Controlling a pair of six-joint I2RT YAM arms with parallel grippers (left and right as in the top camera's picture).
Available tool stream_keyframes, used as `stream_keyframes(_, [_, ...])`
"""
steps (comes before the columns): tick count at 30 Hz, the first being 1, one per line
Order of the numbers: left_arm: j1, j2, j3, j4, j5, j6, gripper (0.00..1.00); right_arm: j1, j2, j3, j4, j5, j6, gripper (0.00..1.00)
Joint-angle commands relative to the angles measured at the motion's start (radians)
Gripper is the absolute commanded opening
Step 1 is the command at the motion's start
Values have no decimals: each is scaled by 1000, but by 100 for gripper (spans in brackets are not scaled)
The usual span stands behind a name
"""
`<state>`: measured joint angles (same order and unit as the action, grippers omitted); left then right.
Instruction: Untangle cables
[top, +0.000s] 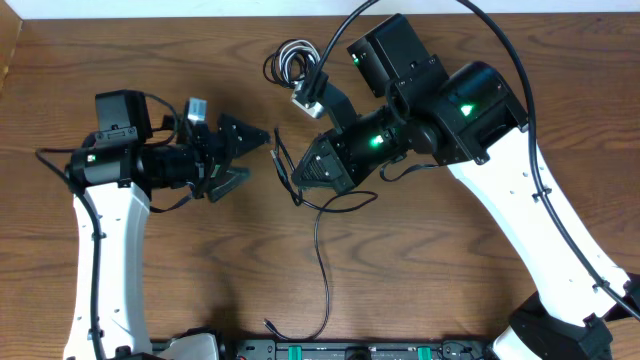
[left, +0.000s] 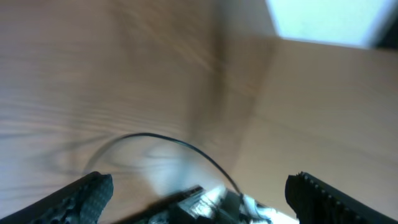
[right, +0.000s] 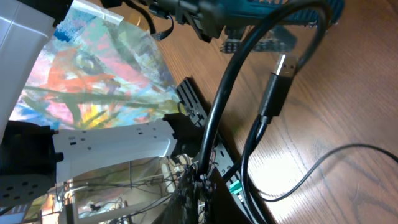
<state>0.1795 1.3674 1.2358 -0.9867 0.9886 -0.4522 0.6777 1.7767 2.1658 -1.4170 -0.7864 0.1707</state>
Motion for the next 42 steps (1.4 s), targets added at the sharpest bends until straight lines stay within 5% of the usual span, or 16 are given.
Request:
stream_keyframes(1, [14, 0, 12, -39, -262, -48, 93, 3, -5, 2, 0, 0, -19, 1])
stream_keyframes(6, [15, 0, 12, -80, -302, -42, 93, 3, -5, 2, 0, 69, -19, 1])
stream_keyframes(13, [33, 0, 12, -31, 168, 248, 93, 3, -5, 2, -3, 167, 0, 2])
stream_keyframes(22, [55, -13, 12, -80, 303, 457, 93, 3, -5, 2, -4, 185, 1, 2])
stream_keyframes(37, [-39, -15, 12, -42, 172, 490, 93, 58, -2, -3, 22, 148, 38, 2])
stream_keyframes(42, [-39, -15, 12, -13, -169, 242, 93, 64, -2, -3, 11, 95, 37, 2])
